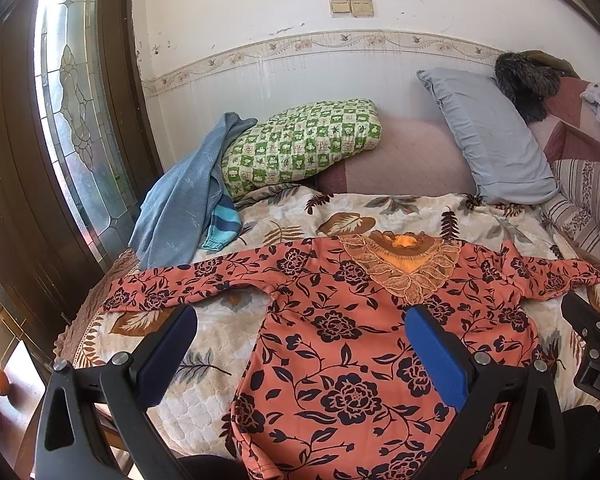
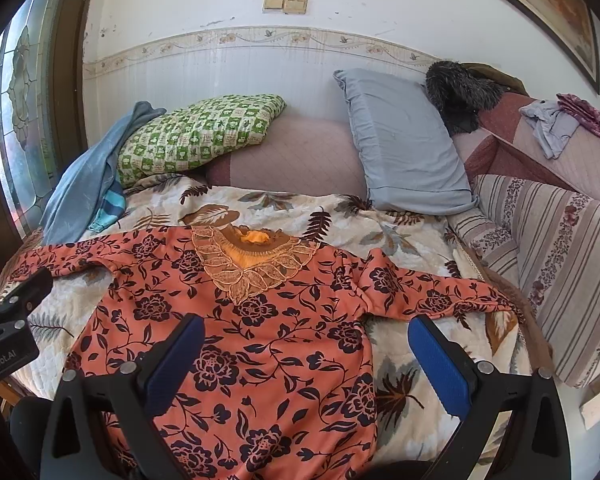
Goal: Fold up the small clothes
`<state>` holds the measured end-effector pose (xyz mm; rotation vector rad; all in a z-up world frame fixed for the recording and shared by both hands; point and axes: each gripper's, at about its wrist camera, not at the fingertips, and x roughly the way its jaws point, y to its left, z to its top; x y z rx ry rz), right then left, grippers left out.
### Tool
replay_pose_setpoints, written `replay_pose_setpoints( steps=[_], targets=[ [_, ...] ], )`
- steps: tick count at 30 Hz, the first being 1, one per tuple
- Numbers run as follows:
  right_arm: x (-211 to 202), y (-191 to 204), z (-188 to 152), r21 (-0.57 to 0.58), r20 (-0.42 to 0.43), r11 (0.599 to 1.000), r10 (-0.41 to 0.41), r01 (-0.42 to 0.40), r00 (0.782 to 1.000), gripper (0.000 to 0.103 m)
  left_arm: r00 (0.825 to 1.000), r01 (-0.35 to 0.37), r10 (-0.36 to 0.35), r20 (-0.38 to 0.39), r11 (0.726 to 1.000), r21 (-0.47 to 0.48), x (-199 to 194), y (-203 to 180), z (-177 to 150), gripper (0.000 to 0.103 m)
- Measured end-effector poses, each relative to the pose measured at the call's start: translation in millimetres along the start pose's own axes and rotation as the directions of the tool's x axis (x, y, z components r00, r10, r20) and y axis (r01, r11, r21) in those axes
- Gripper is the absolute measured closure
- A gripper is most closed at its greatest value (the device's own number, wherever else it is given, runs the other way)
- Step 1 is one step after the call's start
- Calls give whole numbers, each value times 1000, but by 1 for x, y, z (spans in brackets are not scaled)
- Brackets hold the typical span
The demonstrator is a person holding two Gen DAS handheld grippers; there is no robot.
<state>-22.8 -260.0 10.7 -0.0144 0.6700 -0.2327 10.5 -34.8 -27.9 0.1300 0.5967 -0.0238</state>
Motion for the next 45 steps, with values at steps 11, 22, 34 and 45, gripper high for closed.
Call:
replay_pose_setpoints(
  steps=[11,22,34,45],
  targets=[
    [-3,-1,-1,11,-3,1000,-3,3,1000,0,1000,0,0,-5,1000,12,-1,-4,0,0],
    [21,-12,-4,29,-32,999,-33,34,999,0,1000,2,-1,-22,1000,28,17,-15,4,0],
    [72,-23,-1,24,-153,997,-66,71,986,0,999,16,-14,-51,999,46,69,-34,17,0],
    [169,-136,-15,333,-153,942,96,-40,984,0,991,84,-93,-99,992,-98,208,-58,24,0]
  ],
)
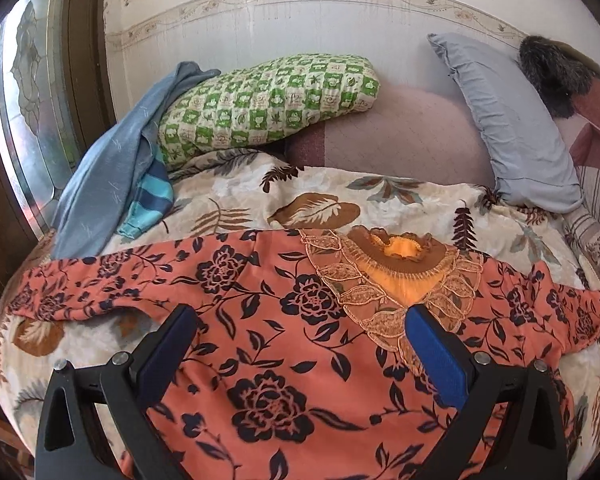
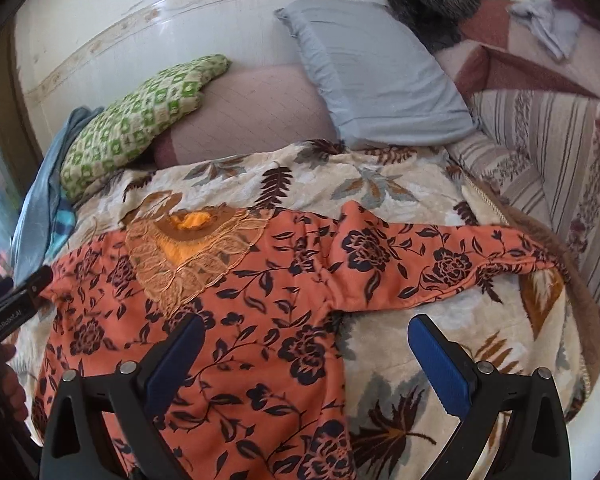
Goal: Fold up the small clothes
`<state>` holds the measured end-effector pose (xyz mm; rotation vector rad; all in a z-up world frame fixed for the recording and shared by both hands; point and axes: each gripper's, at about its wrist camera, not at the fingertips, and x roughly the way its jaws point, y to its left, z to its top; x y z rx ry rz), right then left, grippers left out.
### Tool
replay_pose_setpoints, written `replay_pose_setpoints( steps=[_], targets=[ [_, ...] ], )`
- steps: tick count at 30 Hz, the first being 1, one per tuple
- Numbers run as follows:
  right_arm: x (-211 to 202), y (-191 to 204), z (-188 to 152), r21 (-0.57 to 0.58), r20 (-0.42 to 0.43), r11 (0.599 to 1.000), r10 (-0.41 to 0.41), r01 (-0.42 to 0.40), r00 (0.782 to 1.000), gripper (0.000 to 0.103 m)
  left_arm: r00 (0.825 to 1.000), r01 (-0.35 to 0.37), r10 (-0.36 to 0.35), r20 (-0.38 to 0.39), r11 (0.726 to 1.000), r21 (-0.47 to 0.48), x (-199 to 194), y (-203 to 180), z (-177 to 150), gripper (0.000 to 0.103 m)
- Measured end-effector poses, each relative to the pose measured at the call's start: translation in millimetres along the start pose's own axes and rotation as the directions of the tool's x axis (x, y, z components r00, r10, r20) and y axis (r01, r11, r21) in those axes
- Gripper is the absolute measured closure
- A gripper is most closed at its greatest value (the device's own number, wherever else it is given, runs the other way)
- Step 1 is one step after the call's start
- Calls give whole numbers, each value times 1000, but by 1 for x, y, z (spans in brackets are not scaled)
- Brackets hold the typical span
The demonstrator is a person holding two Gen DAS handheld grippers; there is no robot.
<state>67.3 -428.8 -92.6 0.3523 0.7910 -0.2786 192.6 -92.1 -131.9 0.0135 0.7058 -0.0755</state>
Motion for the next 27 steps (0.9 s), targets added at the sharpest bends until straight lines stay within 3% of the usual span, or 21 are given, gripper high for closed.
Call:
replay_pose_setpoints(
  steps=[2,4,6,11,13,15,17,19,20,21,22,25,27],
  targets=[
    [23,-57,6,219,-5,973,74,-72,997,1,1000,8,-9,-21,1000,-28,26,1,-9,0],
    [47,-113,8,437,-15,892,133,-113,991,4,999,9,-10,-52,1000,-28,46,6,-21,0],
    [64,-165,9,599,-9,792,149,-113,989,16,994,5,-7,-113,1000,-23,61,10,-26,0],
    [101,-246,4,826,-13,561,122,-59,992,30,997,-6,3,-80,1000,-28,68,19,-19,0],
    [114,-269,1,883,19,465,108,-68,994,30,997,1,-4,-79,999,-34,69,22,-17,0],
    [122,-284,4,907,55,413,65,-77,996,32,997,-6,3,-72,999,-32,68,22,-16,0],
    [125,-293,16,904,100,416,19,-99,995,39,998,-8,7,-67,1000,-25,68,22,-16,0],
    [132,-296,30,882,95,462,10,-89,995,66,998,-14,13,-62,1000,-17,68,21,-15,0],
    [137,-295,33,883,65,466,16,-65,998,92,998,-15,14,-59,1000,-16,67,21,-15,0],
    [136,-291,36,887,63,458,14,-62,998,97,998,-16,15,-54,1000,-16,66,21,-14,0],
    [130,-283,43,874,90,479,12,-85,996,97,999,-18,17,-46,1000,-15,65,22,-12,0],
    [106,-236,73,727,156,678,-11,-107,988,98,999,-38,38,-7,999,-16,56,28,-7,0],
    [91,-192,91,635,195,750,73,-183,978,98,998,-50,51,21,998,-32,49,36,-2,0]
  ],
)
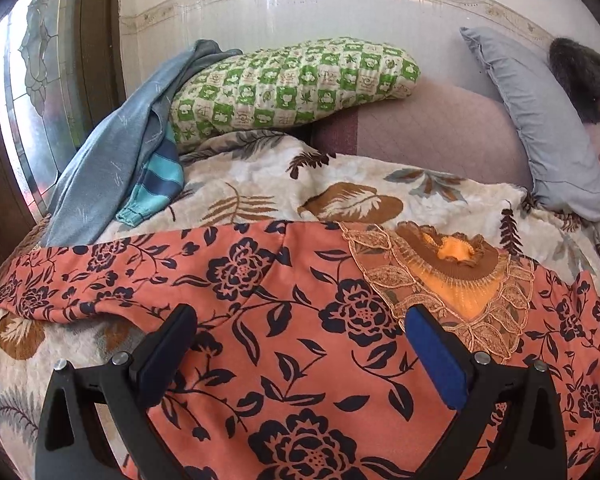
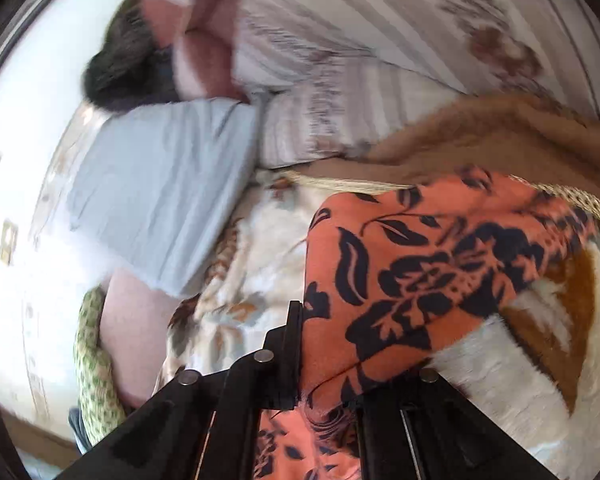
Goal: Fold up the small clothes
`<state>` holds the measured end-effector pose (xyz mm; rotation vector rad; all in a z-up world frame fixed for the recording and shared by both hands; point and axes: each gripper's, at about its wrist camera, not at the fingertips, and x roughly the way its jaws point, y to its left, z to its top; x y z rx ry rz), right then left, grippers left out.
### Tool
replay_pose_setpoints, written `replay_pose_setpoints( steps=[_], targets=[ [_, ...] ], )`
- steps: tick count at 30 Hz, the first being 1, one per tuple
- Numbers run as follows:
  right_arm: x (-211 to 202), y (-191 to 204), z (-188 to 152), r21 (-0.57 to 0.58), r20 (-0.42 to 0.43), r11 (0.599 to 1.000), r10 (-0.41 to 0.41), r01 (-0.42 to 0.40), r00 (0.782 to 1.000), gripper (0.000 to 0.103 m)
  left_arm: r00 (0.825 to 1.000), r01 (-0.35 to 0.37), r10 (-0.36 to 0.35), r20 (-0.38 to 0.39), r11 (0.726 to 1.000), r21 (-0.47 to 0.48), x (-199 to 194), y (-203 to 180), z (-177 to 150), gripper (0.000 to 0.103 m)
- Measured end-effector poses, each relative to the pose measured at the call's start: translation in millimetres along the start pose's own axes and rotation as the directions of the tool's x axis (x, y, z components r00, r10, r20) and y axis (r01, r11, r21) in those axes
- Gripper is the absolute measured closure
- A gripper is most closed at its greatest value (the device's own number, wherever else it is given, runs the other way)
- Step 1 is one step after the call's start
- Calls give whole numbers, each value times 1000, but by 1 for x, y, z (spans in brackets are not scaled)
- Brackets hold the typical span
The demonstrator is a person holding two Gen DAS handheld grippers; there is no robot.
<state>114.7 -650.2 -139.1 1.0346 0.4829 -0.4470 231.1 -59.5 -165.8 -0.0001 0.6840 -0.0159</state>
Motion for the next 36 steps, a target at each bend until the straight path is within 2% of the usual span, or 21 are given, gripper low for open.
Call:
replay_pose_setpoints(
  steps=[2,5,9,11,14,16,17,18,20,21,23,24,26,28,29,30,32,33,34,35,36],
  targets=[
    [0,47,-20,-62,-56,994,92,-95,994,98,999,-20,21,27,1000,-22,-6,12,6,0],
    [7,121,-65,-136,-166,963,208,-232,964,98,996,-64,68,63,996,-66,-13,37,14,0],
    [23,206,-156,-232,-307,913,260,-337,916,98,988,-124,136,67,980,-153,-17,82,19,0],
    [33,240,-209,-280,-362,893,241,-352,900,98,985,-151,164,54,969,-194,-17,107,18,0],
    [58,275,-289,-335,-439,884,159,-325,884,94,973,-215,230,33,946,-244,-14,143,17,0],
    [77,293,-335,-401,-462,881,41,-250,886,94,961,-263,277,10,925,-274,-11,164,16,0],
    [87,303,-360,-491,-446,850,-58,-190,893,93,957,-277,289,-2,916,-290,-9,174,16,0],
    [94,307,-382,-604,-410,786,-161,-135,898,90,955,-287,298,-14,908,-306,-8,183,15,0],
    [116,326,-433,-832,-276,554,-358,-35,892,90,948,-311,315,-44,891,-329,-4,196,13,0],
    [123,333,-461,-922,-161,388,-428,20,889,90,944,-326,324,-63,884,-334,-2,201,12,0],
    [128,334,-503,-991,65,71,-468,111,881,89,933,-359,343,-108,875,-325,5,208,10,0],
    [128,334,-519,-989,149,-48,-447,143,882,88,926,-378,356,-126,868,-321,7,211,10,0],
    [124,331,-539,-965,246,-183,-392,186,887,81,908,-419,390,-154,849,-321,8,218,8,0],
    [122,326,-554,-926,326,-303,-336,227,883,59,896,-444,406,-180,831,-336,9,227,6,0],
    [122,321,-564,-889,375,-383,-292,252,880,30,894,-447,405,-191,823,-349,10,231,5,0],
    [121,313,-574,-839,420,-467,-231,278,878,21,892,-451,404,-202,817,-360,10,235,4,0],
    [121,294,-598,-682,520,-637,-78,359,850,21,890,-456,399,-222,809,-372,12,238,1,0],
    [120,282,-606,-607,538,-697,-8,381,843,21,891,-453,392,-230,809,-374,13,239,0,0],
    [117,275,-610,-554,544,-724,58,411,837,21,891,-451,387,-236,810,-374,15,238,0,0],
    [111,275,-617,-533,545,-729,91,429,833,21,891,-450,384,-241,811,-373,17,237,0,0],
    [109,275,-615,-538,540,-733,79,417,838,21,892,-448,380,-244,813,-371,18,235,0,0]
  ],
)
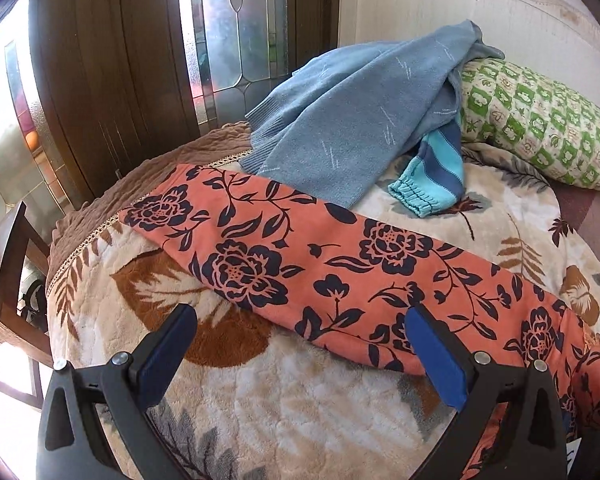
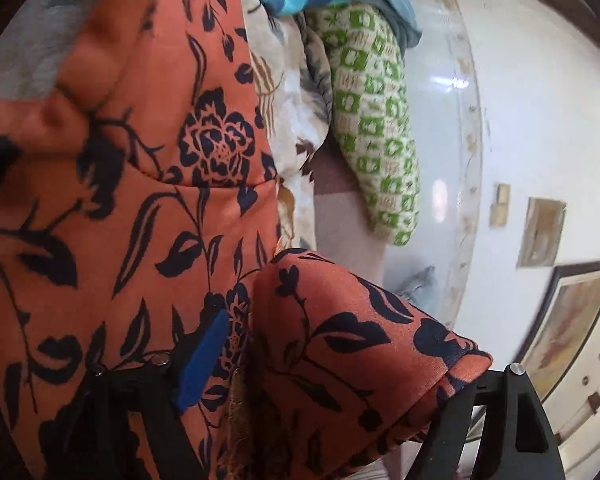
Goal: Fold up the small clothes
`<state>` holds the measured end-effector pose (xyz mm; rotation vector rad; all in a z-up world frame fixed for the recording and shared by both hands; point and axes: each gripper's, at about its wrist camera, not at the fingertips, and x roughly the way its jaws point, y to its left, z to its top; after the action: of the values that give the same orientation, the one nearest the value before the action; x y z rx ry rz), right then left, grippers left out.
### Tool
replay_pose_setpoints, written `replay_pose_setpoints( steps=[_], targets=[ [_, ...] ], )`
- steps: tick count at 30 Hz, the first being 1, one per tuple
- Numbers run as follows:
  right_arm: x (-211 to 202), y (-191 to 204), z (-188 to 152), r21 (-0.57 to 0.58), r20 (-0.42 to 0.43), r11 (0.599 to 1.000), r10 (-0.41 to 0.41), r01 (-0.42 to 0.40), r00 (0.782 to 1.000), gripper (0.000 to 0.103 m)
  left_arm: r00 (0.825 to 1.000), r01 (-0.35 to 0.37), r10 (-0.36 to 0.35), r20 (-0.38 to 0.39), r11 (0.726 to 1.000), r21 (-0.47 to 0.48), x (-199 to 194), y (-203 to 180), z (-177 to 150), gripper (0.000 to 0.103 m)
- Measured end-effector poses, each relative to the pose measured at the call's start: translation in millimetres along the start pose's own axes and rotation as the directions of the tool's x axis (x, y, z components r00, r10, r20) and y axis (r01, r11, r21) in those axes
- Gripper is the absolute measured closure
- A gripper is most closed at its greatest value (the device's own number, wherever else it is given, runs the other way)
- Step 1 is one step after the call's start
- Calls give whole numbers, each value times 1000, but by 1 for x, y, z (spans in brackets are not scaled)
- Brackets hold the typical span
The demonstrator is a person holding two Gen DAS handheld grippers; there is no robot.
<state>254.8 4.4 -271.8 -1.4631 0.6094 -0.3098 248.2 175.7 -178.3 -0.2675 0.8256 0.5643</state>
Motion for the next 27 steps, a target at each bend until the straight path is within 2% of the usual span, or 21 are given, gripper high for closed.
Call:
replay_pose_setpoints(
  steps=[2,3,4,5,7,9,10,11,12,14,16,17,18,20,21,24,26,27],
  targets=[
    [8,-8,-8,25,-34,996,82,-81,996,21,1000,13,-13,-7,1000,3,-1,-4,-1,0],
    [11,-14,-12,73,-62,985,160,-155,985,21,1000,18,-18,-8,1000,7,-2,-6,-1,0],
    [21,-19,-17,146,-94,960,253,-238,963,21,1000,23,-23,-10,1000,12,-2,-8,-2,0],
    [31,-30,-25,234,-120,919,353,-319,928,21,1000,29,-29,-12,999,16,-3,-9,-2,0],
    [49,-52,-47,409,-79,794,522,-450,849,21,999,43,-43,-17,999,19,-3,-12,-2,0],
    [61,-73,-67,537,11,655,625,-531,781,20,999,49,-49,-16,999,19,-4,-14,-2,0],
    [68,-81,-77,597,55,571,671,-563,739,20,999,51,-51,-15,999,18,-4,-15,-2,0],
    [74,-87,-87,648,91,503,694,-571,714,20,999,53,-52,-15,998,17,-5,-16,-2,0],
    [79,-93,-94,694,108,467,686,-548,720,20,998,54,-54,-16,998,17,-5,-15,-1,0],
    [73,-105,-92,724,116,483,619,-493,777,20,999,46,-46,-8,999,11,-6,-12,2,0],
    [50,-118,-71,666,187,538,551,-517,814,20,1000,24,-24,9,1000,-1,-5,-4,7,0],
    [32,-119,-56,608,218,595,511,-526,831,20,1000,6,-6,16,1000,-11,-3,2,10,0],
    [8,-114,-40,530,244,671,465,-519,851,20,1000,-14,15,22,1000,-24,-2,8,13,0],
    [-27,-93,-12,365,278,813,369,-452,887,18,998,-54,55,23,997,-54,2,21,17,0],
    [-38,-79,-4,292,284,859,343,-422,895,18,997,-68,69,19,995,-69,4,26,19,0],
    [-52,-42,-3,152,286,916,318,-370,904,18,997,-75,77,14,992,-98,5,34,19,0],
    [-50,-31,-13,132,273,921,322,-367,907,18,998,-54,56,20,995,-80,2,26,17,0],
    [-45,-37,-19,164,272,899,354,-406,895,18,999,-41,43,27,998,-55,0,19,16,0]
  ],
)
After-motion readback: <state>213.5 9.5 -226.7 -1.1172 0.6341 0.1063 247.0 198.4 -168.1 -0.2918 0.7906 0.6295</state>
